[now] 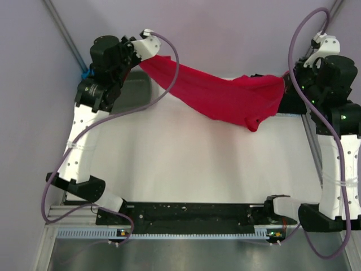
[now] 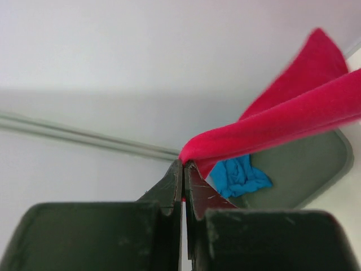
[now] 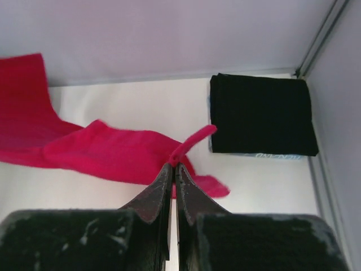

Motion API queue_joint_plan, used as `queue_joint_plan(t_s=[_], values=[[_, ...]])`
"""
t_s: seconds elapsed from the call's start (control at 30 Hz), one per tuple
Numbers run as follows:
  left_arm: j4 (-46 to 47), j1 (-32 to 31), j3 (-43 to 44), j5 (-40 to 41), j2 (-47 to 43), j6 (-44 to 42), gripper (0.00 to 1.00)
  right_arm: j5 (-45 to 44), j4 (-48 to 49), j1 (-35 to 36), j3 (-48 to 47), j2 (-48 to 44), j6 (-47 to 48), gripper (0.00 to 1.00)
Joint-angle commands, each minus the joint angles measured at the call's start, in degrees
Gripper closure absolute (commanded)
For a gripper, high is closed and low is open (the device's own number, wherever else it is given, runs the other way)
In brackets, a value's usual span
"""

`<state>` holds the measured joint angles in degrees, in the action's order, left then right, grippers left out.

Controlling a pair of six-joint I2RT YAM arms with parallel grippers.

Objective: Fold and stack the t-shirts
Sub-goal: Flatten out the tshirt

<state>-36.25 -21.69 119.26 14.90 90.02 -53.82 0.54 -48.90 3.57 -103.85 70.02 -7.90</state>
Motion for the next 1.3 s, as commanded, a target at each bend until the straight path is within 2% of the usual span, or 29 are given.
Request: queue_joint_plan(t_s=[0.0, 0.27, 0.5, 0.63, 0.8, 0.9, 1.03, 1.2, 1.27], values=[[-7.86, 0.16, 1.24, 3.64, -5.28, 3.02, 1.00, -5.63, -2.33, -0.41, -3.20, -5.32, 3.77, 1.00], [-16.04, 0.25, -0.78, 2.86, -13.20, 7.15, 1.00, -3.36, -3.39, -0.50, -2.93, -11.48, 5.53, 1.00], [-12.45, 0.25, -1.05, 5.58, -11.62, 5.75, 1.00, -0.71, -3.13, -0.41, -7.14, -4.82, 5.00, 1.00], [-10.43, 0.51, -1.66, 4.62, -9.08, 5.13, 1.00, 3.06, -2.42, -0.50, -11.89, 2.29, 5.18, 1.00], [-1.83, 2.35, -2.28, 4.70, -3.28, 5.31, 1.00, 4.47, 1.87, -0.67, -19.70, 14.15, 5.97, 1.00], [7.21, 3.32, -1.23, 6.81, 1.81, 5.04, 1.00, 5.26, 3.11, -1.46, -30.23, 23.64, 5.18, 1.00], [13.56, 4.20, 4.38, 7.69, 7.79, 6.27, 1.00, 7.55, 3.99, -3.31, -43.25, 32.27, 1.41, 1.00], [19.81, 4.99, 12.56, 9.45, 13.42, 4.26, 1.00, 10.88, 12.33, -10.41, -44.77, 31.59, -6.06, 1.00], [21.13, 5.08, 13.36, 9.01, 13.96, 3.03, 1.00, 11.94, 13.74, -12.70, -44.68, 30.01, -6.34, 1.00]])
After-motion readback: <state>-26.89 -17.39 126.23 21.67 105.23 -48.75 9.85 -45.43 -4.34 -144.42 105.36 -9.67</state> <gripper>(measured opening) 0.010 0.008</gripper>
